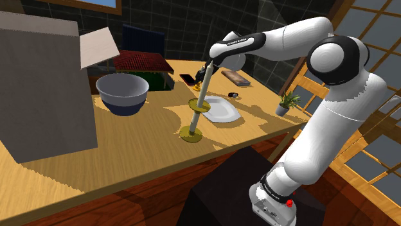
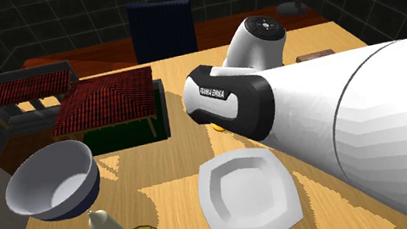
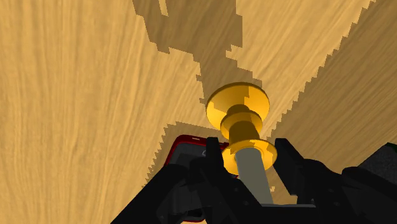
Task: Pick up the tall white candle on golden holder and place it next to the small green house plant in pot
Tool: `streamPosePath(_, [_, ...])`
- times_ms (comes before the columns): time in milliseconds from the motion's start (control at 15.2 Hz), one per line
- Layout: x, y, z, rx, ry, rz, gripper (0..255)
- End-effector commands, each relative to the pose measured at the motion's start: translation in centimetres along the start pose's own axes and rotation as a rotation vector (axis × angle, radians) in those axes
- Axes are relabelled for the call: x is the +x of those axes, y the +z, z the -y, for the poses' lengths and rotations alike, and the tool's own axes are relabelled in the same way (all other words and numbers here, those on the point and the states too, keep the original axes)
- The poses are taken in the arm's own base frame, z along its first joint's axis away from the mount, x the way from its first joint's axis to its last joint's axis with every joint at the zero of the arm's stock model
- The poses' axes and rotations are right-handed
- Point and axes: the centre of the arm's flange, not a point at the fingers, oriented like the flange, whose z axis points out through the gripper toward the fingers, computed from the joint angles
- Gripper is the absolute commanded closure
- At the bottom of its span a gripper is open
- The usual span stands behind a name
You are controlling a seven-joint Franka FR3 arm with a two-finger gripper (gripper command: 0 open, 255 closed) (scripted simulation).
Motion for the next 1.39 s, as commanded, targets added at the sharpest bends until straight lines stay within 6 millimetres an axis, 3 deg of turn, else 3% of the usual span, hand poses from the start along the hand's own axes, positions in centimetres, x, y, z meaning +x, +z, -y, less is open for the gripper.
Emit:
streamPosePath(0, [0.0, 0.0, 0.0, 0.0, 0.0, 0.0, 255])
streamPosePath(462, [0.0, 0.0, 0.0, 0.0, 0.0, 0.0, 255])
streamPosePath(1320, [2.8, -6.2, 0.4, 0.0, 0.0, 0.0, 255])
